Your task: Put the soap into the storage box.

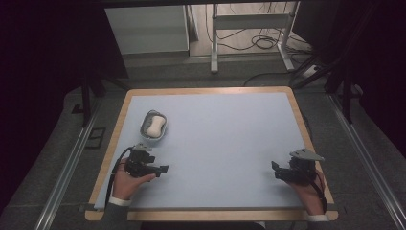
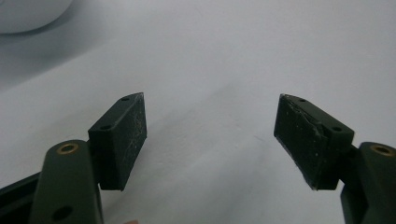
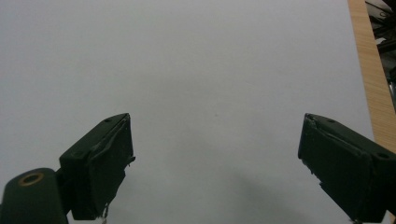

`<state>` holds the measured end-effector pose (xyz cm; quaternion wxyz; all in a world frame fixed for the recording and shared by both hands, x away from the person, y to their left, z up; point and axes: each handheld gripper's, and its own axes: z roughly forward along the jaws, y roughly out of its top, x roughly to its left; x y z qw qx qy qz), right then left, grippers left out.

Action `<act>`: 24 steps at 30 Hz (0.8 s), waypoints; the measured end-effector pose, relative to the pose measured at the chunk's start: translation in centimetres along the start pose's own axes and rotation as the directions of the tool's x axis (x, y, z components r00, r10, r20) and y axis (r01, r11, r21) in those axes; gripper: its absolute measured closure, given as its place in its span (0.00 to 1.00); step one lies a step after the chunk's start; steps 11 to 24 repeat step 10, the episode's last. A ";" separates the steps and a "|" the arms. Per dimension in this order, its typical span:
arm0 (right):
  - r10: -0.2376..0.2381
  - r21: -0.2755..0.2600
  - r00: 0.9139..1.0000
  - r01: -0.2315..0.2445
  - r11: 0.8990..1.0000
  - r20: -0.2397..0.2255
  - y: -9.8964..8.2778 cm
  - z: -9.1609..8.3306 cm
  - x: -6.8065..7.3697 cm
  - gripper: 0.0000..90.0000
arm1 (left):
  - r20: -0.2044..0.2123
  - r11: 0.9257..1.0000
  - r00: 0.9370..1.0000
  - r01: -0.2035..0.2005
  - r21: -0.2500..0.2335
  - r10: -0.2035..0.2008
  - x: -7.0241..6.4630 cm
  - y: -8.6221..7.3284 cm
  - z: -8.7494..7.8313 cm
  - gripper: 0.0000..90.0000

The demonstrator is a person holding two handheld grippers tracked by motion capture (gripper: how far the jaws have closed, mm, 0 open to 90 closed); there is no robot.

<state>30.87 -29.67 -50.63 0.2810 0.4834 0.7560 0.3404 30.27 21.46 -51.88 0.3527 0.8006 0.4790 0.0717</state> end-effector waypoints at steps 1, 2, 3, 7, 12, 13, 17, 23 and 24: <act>0.000 0.000 1.000 0.000 1.000 0.000 0.0 0.0 0.0 0.11 | 0.000 1.000 1.000 0.000 0.000 0.000 0.0 0.0 0.0 0.29; -0.003 -0.003 1.000 0.003 1.000 -0.003 0.0 0.0 0.1 0.11 | 0.004 1.000 1.000 0.000 -0.008 0.000 0.0 -0.1 0.0 0.29; -0.009 -0.009 1.000 0.009 1.000 -0.009 0.1 -0.1 0.3 0.11 | 0.007 1.000 1.000 -0.001 -0.013 0.001 0.1 -0.2 0.1 0.29; -0.020 -0.016 0.999 0.020 1.000 -0.025 0.3 -0.1 0.7 0.11 | 0.001 1.000 1.000 -0.011 0.003 0.011 0.1 -0.4 0.5 0.28; -0.023 -0.018 0.999 0.022 1.000 -0.040 0.5 0.0 0.8 0.11 | 0.003 1.000 1.000 -0.007 -0.012 0.007 0.2 -0.5 0.3 0.28; -0.023 -0.018 0.999 0.022 1.000 -0.040 0.5 0.0 0.8 0.11 | 0.003 1.000 1.000 -0.007 -0.012 0.007 0.2 -0.5 0.3 0.28; -0.023 -0.018 0.999 0.022 1.000 -0.040 0.5 0.0 0.8 0.11 | 0.003 1.000 1.000 -0.007 -0.012 0.007 0.2 -0.5 0.3 0.28; -0.023 -0.018 0.999 0.022 1.000 -0.040 0.5 0.0 0.8 0.11 | 0.003 1.000 1.000 -0.007 -0.012 0.007 0.2 -0.5 0.3 0.28; -0.023 -0.018 0.999 0.022 1.000 -0.040 0.5 0.0 0.8 0.11 | 0.003 1.000 1.000 -0.007 -0.012 0.007 0.2 -0.5 0.3 0.28</act>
